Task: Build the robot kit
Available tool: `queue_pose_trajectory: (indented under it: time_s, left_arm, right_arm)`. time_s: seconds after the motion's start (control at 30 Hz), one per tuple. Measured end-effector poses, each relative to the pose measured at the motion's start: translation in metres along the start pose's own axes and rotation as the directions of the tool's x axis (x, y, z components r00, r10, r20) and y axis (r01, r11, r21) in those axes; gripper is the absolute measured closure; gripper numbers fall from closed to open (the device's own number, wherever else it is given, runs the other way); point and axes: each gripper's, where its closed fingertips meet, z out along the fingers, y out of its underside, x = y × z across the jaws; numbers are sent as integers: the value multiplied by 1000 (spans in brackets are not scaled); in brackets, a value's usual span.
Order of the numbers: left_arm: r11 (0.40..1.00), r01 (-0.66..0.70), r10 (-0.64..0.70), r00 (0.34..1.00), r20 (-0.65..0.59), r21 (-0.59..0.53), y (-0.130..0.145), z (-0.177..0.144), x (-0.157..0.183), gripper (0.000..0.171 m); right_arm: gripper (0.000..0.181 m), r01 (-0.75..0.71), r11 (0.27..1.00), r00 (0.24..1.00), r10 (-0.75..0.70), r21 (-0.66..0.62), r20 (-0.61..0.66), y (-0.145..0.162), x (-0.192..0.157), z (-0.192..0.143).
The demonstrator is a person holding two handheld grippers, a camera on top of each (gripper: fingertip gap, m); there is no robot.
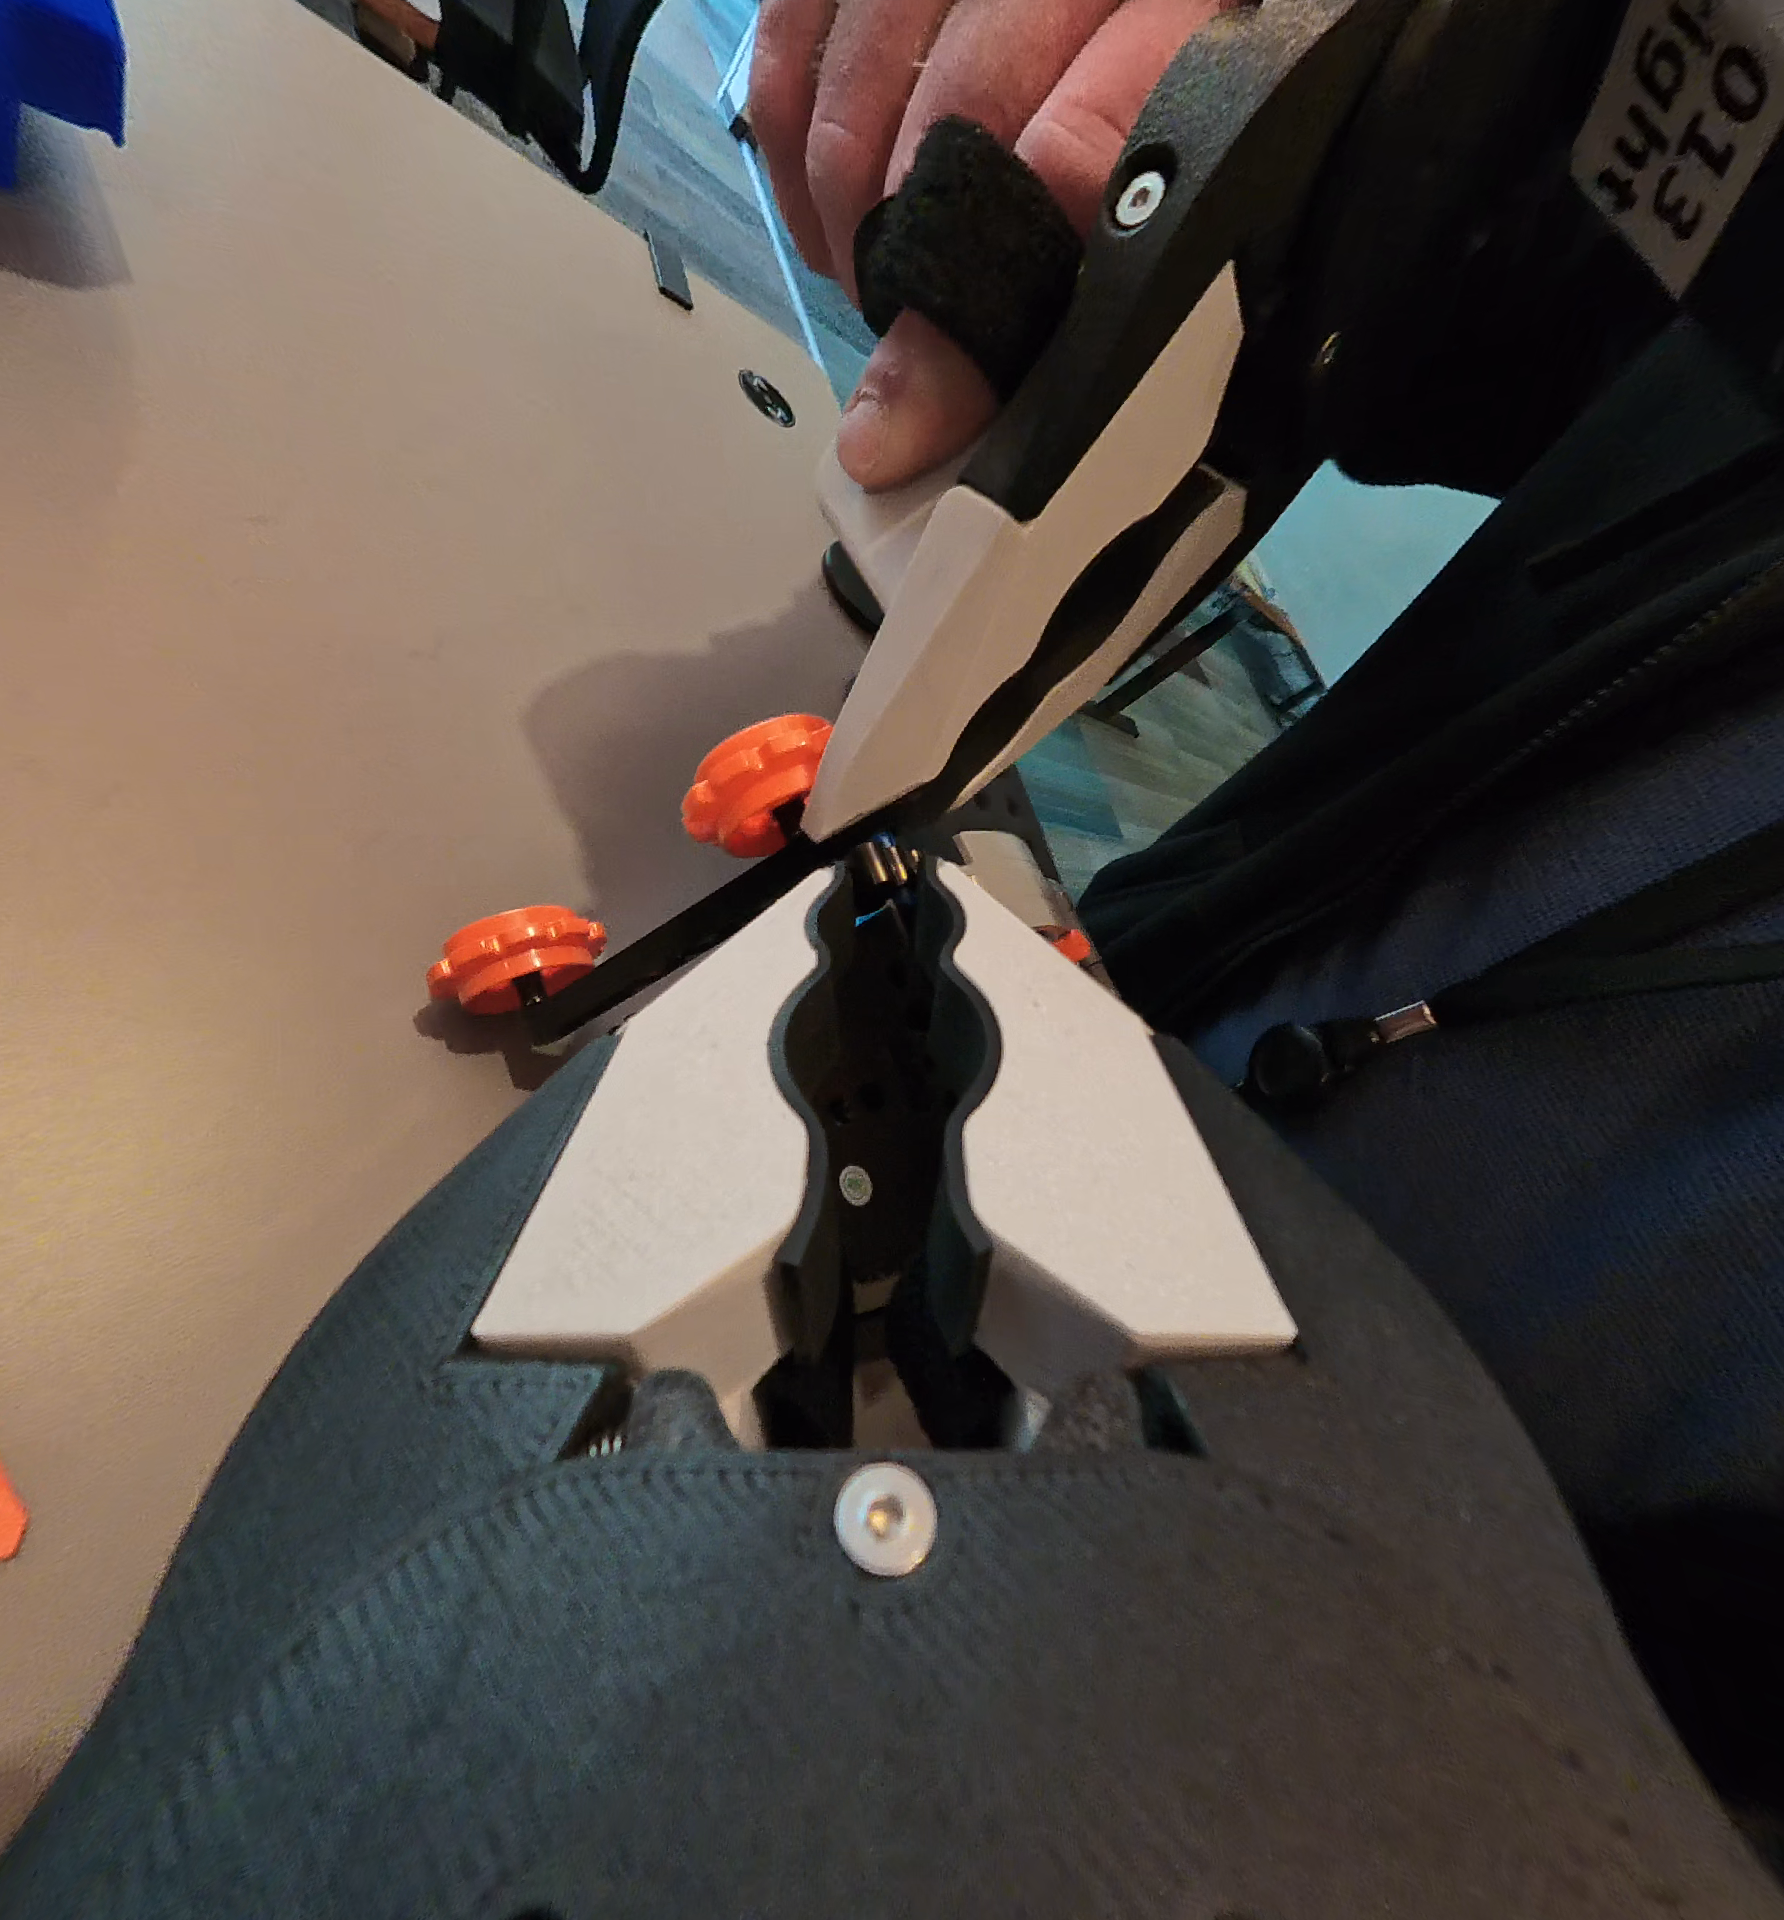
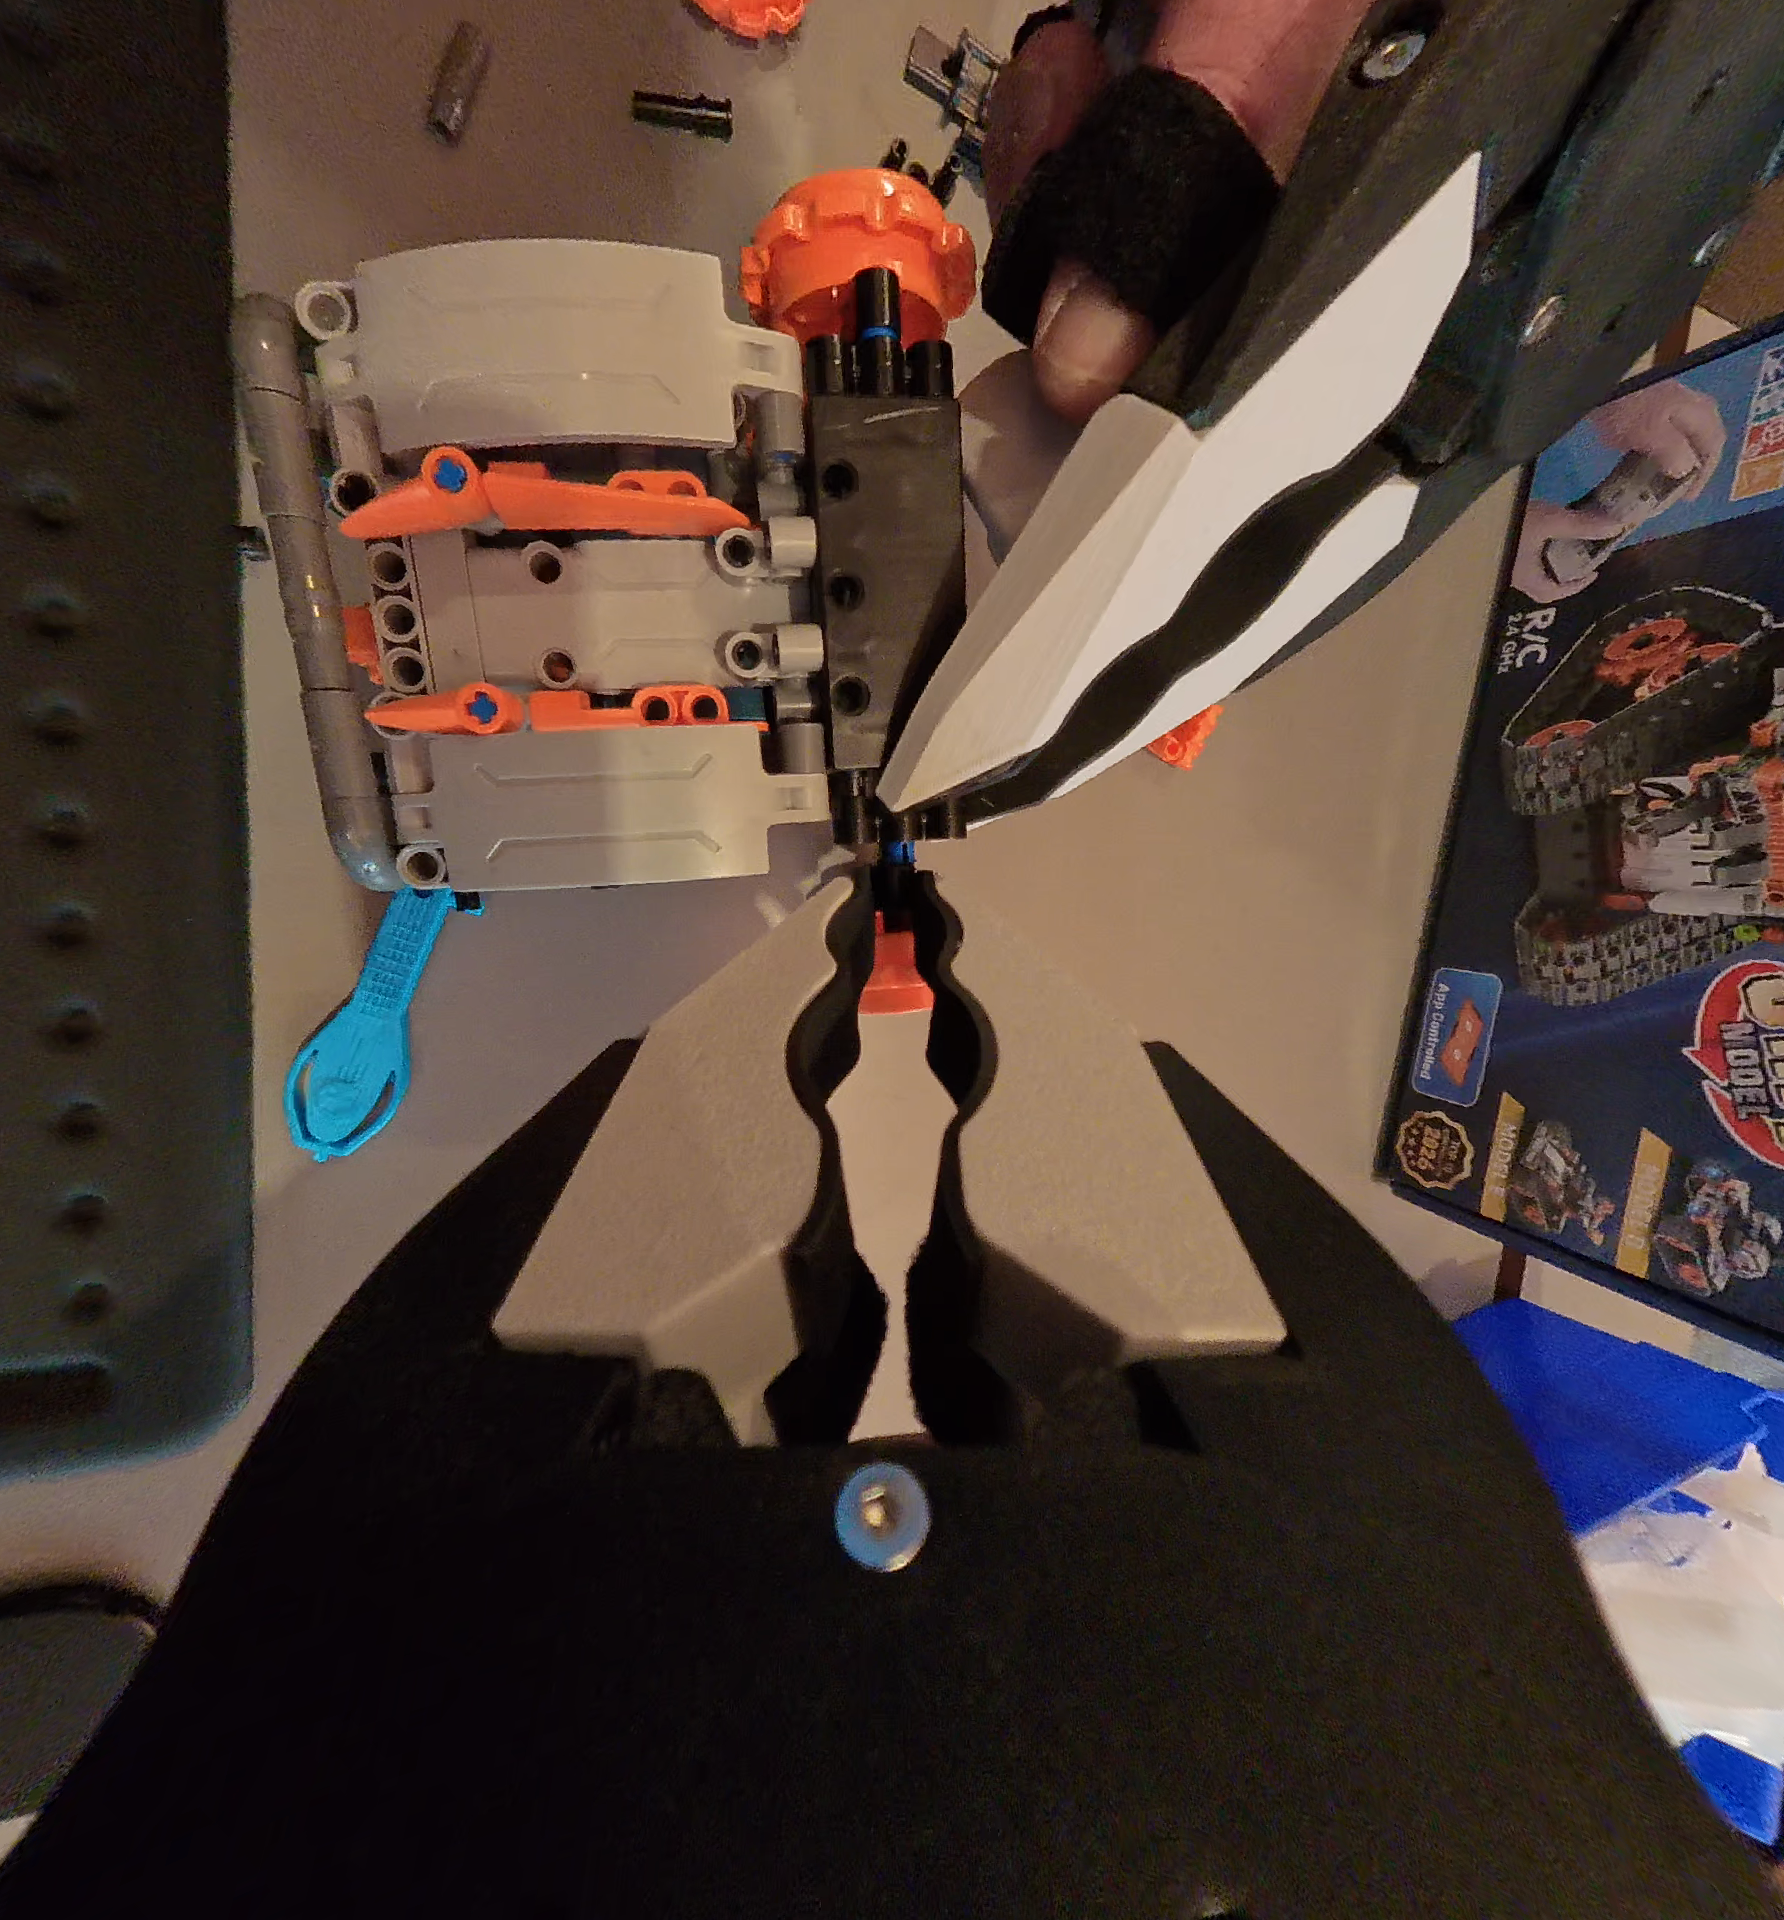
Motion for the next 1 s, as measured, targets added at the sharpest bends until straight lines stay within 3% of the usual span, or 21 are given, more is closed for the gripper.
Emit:
queue_pose_trajectory:
  time_s: [0.3, 0.4, 0.53, 0.67, 1.0]
  left_arm:
    - [999, -2, 2, 1000, -8, 40, -3, 6, 2, 161]
    - [999, -17, 17, 1000, 0, 38, 0, 2, 6, 161]
    - [1000, -16, 17, 999, 41, -26, 4, 1, 12, 152]
    - [998, -8, 11, 999, 46, -67, 12, 2, 17, 157]
    - [998, -22, 20, 1000, 24, 52, 21, 16, 33, 160]
  right_arm:
    - [177, -91, 993, 996, 91, 81, 6, 4, -4, -4]
    - [177, -62, 996, 996, 66, 66, -64, -3, -4, -4]
    - [176, -41, 997, 992, 48, 61, -117, -14, -5, -6]
    - [176, -18, 999, 992, 23, 35, -128, -20, -12, -1]
    - [177, 11, 992, 1000, -9, 122, -16, -21, -36, -6]
